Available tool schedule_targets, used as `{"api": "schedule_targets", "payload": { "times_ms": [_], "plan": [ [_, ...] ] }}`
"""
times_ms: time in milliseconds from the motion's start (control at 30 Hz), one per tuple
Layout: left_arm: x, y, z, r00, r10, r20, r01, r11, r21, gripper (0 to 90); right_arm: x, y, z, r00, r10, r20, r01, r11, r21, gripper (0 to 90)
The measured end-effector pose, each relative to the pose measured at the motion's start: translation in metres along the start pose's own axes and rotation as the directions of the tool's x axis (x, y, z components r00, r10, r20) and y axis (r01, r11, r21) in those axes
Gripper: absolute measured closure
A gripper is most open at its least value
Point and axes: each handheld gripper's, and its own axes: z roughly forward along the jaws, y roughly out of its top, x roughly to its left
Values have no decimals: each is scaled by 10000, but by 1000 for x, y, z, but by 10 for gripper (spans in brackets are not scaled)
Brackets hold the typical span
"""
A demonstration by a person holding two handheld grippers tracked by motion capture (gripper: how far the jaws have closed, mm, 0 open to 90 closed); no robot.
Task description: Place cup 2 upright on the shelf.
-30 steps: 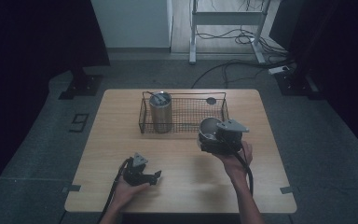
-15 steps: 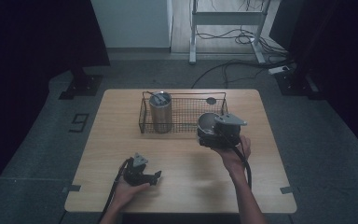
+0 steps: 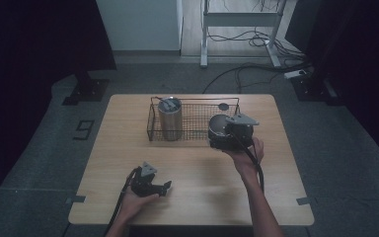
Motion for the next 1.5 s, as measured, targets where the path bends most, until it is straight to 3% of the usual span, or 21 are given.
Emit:
{"api": "schedule_targets", "payload": {
  "times_ms": [633,1500],
  "plan": [
    [-1,0,2,10000,1,52,-2,10000,44,145,-2,22,21,9999,-91,66,90,9999,121,65],
    [-2,-1,4,10000,68,63,-69,9998,173,145,-10,38,43,10000,6,91,-9,9994,334,65]
  ]
}}
